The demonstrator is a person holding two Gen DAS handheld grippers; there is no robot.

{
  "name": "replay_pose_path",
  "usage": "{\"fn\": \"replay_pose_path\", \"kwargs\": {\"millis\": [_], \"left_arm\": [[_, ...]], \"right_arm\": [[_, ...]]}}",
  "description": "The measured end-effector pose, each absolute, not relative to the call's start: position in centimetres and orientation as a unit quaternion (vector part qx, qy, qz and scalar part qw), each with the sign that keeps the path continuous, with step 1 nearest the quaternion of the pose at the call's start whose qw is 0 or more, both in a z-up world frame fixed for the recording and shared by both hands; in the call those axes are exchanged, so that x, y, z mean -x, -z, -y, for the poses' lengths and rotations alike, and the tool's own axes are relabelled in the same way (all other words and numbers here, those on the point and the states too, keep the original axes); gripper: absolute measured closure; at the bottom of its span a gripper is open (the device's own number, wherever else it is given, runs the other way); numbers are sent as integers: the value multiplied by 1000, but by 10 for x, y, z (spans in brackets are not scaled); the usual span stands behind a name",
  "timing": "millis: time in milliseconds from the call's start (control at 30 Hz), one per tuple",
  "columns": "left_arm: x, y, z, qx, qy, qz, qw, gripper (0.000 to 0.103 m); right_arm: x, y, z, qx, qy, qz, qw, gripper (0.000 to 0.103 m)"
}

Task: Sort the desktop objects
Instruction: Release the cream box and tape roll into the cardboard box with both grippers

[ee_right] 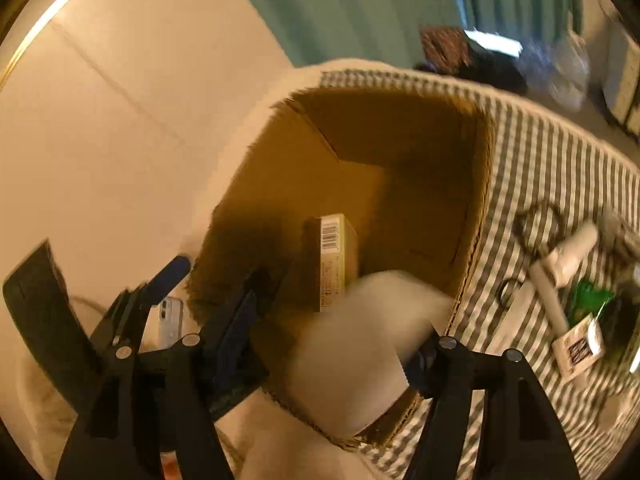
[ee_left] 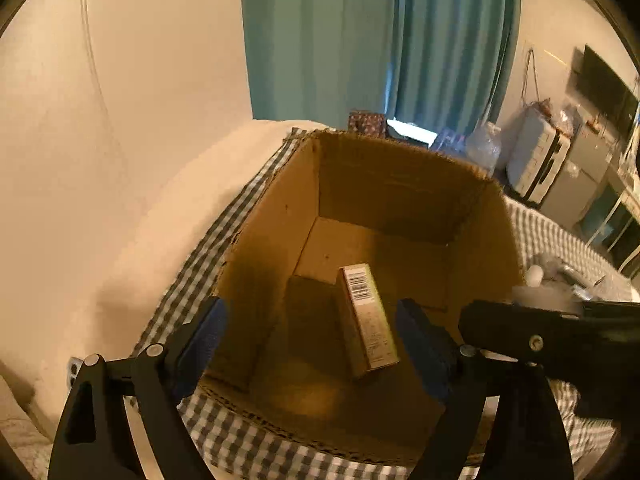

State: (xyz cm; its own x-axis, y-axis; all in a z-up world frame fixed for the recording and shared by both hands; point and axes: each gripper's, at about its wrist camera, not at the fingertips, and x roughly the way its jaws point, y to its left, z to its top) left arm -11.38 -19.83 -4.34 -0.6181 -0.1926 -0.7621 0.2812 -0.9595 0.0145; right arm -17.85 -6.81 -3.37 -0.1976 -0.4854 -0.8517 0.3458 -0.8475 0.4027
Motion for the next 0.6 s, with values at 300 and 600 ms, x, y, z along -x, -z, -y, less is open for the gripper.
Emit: {"fn": "replay_pose_path", "kwargs": {"millis": [300,600], "left_arm": [[109,49,204,-417,898,-66,124,14],[88,26,158,-405,910,-47,76,13]], "right_arm": [[182,41,63,-588,775,45,227,36],[123,4,-16,-515,835,56,186,36]]}}
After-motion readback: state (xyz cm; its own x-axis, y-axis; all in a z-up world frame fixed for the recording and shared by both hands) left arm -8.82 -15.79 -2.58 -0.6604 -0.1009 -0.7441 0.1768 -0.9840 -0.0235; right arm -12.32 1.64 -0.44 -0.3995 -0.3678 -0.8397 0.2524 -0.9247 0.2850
